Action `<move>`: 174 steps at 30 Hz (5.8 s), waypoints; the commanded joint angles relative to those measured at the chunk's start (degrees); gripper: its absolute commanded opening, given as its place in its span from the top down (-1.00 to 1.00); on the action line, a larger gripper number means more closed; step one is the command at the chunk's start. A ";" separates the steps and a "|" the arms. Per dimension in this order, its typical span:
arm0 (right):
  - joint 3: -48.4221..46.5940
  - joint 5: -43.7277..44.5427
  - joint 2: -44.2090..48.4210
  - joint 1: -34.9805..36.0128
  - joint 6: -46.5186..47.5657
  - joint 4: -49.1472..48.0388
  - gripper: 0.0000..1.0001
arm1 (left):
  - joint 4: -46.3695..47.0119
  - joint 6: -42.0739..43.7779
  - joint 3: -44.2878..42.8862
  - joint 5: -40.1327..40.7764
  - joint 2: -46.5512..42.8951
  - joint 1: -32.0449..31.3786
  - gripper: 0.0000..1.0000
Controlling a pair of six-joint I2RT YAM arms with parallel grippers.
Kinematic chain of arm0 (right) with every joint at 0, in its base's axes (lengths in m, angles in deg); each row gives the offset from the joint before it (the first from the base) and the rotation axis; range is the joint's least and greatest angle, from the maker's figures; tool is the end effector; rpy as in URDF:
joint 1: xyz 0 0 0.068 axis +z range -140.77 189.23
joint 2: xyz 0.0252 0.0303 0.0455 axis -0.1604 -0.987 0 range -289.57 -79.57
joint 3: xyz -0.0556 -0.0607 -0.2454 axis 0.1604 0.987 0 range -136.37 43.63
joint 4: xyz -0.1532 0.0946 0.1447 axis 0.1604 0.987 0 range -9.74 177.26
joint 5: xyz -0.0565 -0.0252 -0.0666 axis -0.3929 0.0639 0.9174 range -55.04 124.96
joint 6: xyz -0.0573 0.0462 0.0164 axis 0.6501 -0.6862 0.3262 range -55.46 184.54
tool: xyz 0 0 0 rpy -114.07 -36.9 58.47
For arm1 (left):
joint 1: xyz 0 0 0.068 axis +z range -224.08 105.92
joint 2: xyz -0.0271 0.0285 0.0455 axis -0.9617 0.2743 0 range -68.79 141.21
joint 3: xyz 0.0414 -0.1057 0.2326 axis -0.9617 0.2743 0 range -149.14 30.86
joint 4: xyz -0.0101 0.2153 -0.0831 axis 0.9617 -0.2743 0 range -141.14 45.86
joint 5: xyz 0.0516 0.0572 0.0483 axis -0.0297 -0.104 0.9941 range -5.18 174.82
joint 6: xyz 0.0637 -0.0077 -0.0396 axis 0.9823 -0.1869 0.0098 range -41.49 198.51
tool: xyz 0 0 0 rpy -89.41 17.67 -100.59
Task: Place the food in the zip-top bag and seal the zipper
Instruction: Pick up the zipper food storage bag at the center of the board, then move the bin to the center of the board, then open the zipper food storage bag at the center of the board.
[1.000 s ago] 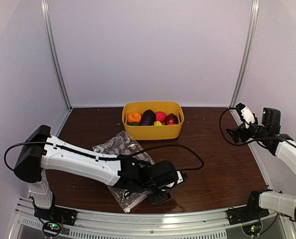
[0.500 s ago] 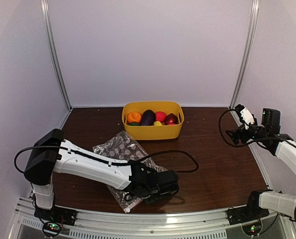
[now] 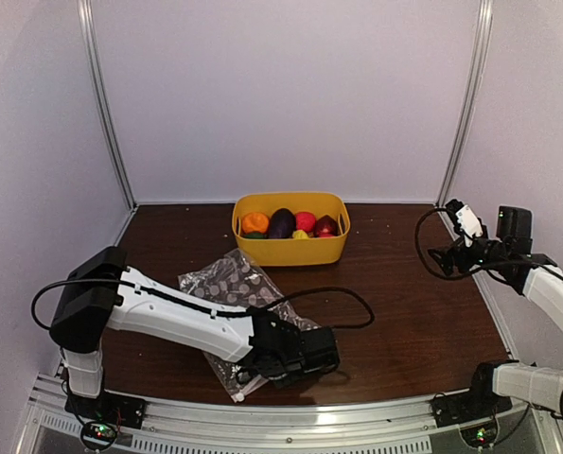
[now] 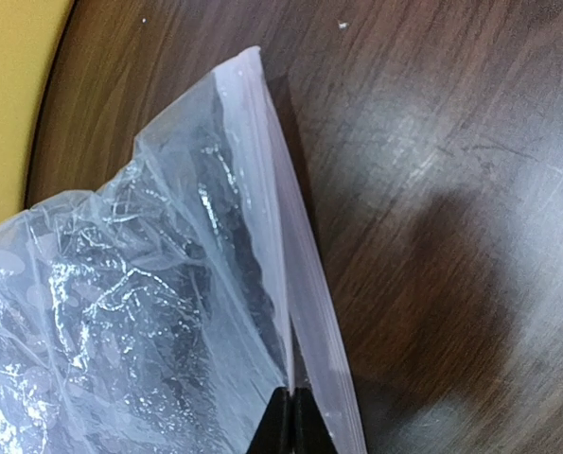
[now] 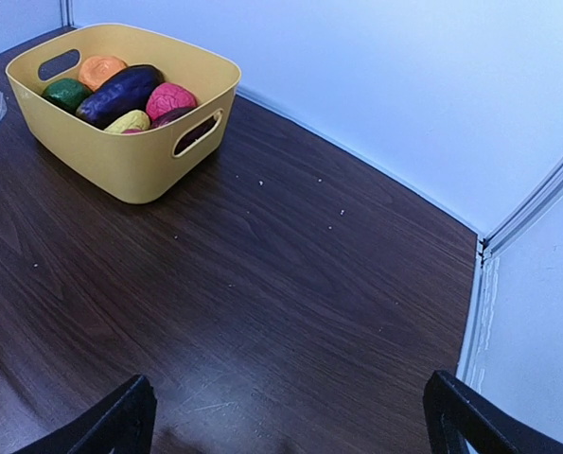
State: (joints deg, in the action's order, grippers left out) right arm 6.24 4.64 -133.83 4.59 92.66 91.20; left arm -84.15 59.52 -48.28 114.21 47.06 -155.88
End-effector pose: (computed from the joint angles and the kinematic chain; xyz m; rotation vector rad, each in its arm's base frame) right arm 0.2106 0.0151 0.2517 -0.7138 1.8571 0.1764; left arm 0.0828 -0.3564 0.1334 1.2847 2.2564 0.2010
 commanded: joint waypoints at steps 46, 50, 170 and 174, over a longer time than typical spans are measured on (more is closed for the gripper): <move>-71.62 32.22 -68.75 29.58 -30.16 17.89 -0.25 | -4.03 -24.22 17.37 5.24 -52.99 8.24 1.00; -72.65 32.61 -70.79 28.92 -31.59 18.02 -0.13 | -2.77 -23.77 18.33 5.00 -53.15 8.24 1.00; -41.38 1.96 -30.76 39.97 -39.95 13.23 0.61 | 41.96 -21.83 1.08 7.58 -22.17 11.14 1.00; -41.37 9.32 -30.49 39.81 -37.80 15.39 1.00 | 41.40 -21.94 3.62 9.81 -24.20 11.19 1.00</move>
State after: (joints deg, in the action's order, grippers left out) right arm -33.87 4.48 -164.38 44.24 52.40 103.27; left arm -45.44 38.24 -46.81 122.12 26.43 -144.91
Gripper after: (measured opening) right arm 0.031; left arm 0.013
